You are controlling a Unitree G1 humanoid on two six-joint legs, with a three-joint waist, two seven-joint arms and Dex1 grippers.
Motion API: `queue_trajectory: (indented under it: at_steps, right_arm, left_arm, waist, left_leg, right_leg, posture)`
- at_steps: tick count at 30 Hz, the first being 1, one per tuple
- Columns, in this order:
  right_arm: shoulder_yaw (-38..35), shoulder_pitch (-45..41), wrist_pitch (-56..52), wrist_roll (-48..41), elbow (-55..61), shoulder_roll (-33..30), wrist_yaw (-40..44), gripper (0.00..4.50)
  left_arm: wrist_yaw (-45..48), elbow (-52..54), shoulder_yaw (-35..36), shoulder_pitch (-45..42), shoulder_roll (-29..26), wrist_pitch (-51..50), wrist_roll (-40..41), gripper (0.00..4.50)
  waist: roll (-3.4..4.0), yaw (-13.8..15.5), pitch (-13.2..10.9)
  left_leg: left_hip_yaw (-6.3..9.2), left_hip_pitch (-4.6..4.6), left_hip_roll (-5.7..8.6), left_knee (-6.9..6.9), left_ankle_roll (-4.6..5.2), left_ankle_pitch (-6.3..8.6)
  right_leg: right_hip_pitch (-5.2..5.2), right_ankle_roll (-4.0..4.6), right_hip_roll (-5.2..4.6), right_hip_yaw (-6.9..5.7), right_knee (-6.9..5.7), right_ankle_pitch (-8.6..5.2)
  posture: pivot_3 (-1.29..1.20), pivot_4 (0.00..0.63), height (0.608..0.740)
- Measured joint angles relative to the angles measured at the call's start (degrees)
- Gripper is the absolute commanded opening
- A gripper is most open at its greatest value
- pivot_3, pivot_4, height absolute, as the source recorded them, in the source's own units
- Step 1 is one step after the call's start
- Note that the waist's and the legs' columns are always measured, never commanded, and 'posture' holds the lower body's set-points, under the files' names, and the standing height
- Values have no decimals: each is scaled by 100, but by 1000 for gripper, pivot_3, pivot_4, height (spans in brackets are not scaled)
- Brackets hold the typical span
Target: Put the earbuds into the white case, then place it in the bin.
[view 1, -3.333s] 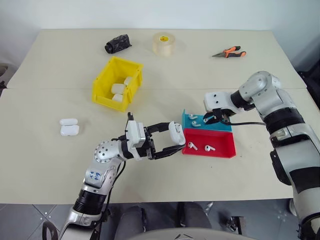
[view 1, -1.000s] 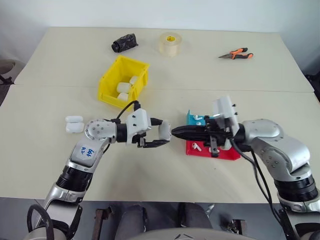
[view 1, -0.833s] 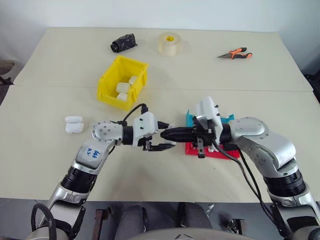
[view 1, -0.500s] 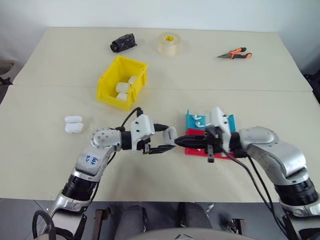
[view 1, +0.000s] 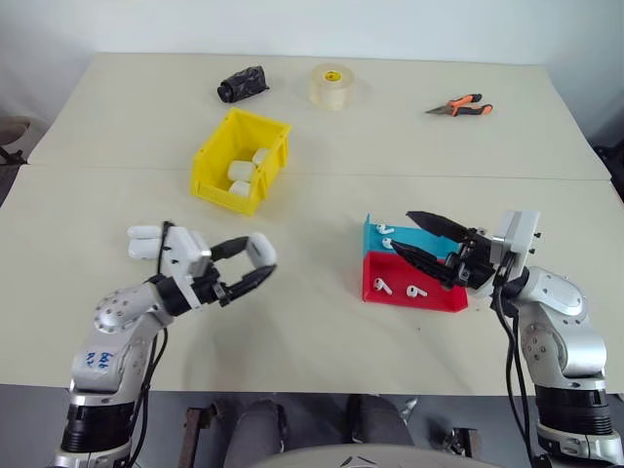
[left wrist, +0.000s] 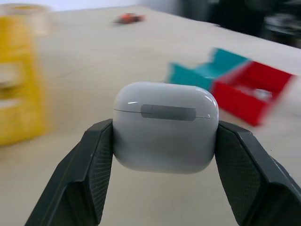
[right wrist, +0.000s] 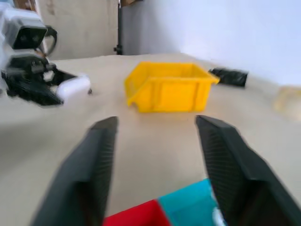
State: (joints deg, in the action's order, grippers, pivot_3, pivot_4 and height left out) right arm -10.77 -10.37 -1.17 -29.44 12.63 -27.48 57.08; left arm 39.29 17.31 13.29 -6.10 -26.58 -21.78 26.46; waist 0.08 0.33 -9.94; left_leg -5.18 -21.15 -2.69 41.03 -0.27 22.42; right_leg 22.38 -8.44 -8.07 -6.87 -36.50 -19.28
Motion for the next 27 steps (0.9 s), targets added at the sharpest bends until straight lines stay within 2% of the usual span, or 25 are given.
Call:
queue_trajectory:
  at_steps: [1,2,8,15,21,23,26,27]
  right_arm:
    - [-44,-2,139,23,-5,82,-78,4352]
    - [-69,-4,220,31,-5,107,-143,4436]
    - [-64,-22,262,72,-55,52,-232,4436]
    - [196,-153,-35,47,-81,-101,-201,4436]
    - [477,145,-394,-84,263,-234,-39,4436]
    - [543,179,-434,-90,314,-248,-34,4500]
    - [570,175,-502,-96,366,-247,-69,4500]
    - [571,174,-507,-97,379,-248,-77,4500]
  left_arm:
    - [-276,-5,151,-41,128,-62,21,2820]
    - [-549,-14,254,-92,220,-114,27,2820]
    - [-1345,-650,479,-1014,236,-388,12,2820]
    - [-1245,-2744,-101,-2909,-6,-69,-635,2820]
    - [-1061,-4200,-480,-3638,88,339,-1053,2820]
    - [-1060,-4434,-491,-3810,104,441,-1107,3533]
    - [-1021,-4407,-490,-3823,103,536,-1116,4369]
    - [-1002,-4324,-490,-3775,103,532,-1113,4445]
  waist:
    - [0,0,0]
    - [0,-3,0]
    - [0,-16,0]
    - [-1,-40,1]
    - [-4,-55,-1]
    - [-7,-58,-3]
    - [-7,-55,-3]
    - [-7,-55,-3]
  left_leg:
    - [1,0,0,0,0,0]
    - [1,0,0,0,0,0]
    - [-2,2,1,-1,0,0]
    - [-8,5,4,-9,0,0]
    - [-12,1,4,-17,-1,0]
    - [-12,2,2,-15,-1,-1]
    - [-11,2,1,-9,-1,-1]
    - [-11,2,1,-8,-1,-1]
  right_leg:
    - [0,0,0,0,0,0]
    - [0,0,0,-1,-2,0]
    - [0,0,2,-4,-3,0]
    - [3,0,4,-9,-3,0]
    - [10,0,3,-35,1,0]
    - [10,0,3,-36,0,0]
    - [9,0,2,-35,-3,0]
    - [9,0,1,-35,-3,0]
  posture:
    - [0,150,740]
    - [0,150,740]
    - [0,150,740]
    - [0,150,740]
    - [0,150,740]
    - [0,150,740]
    - [0,150,740]
    - [0,150,740]
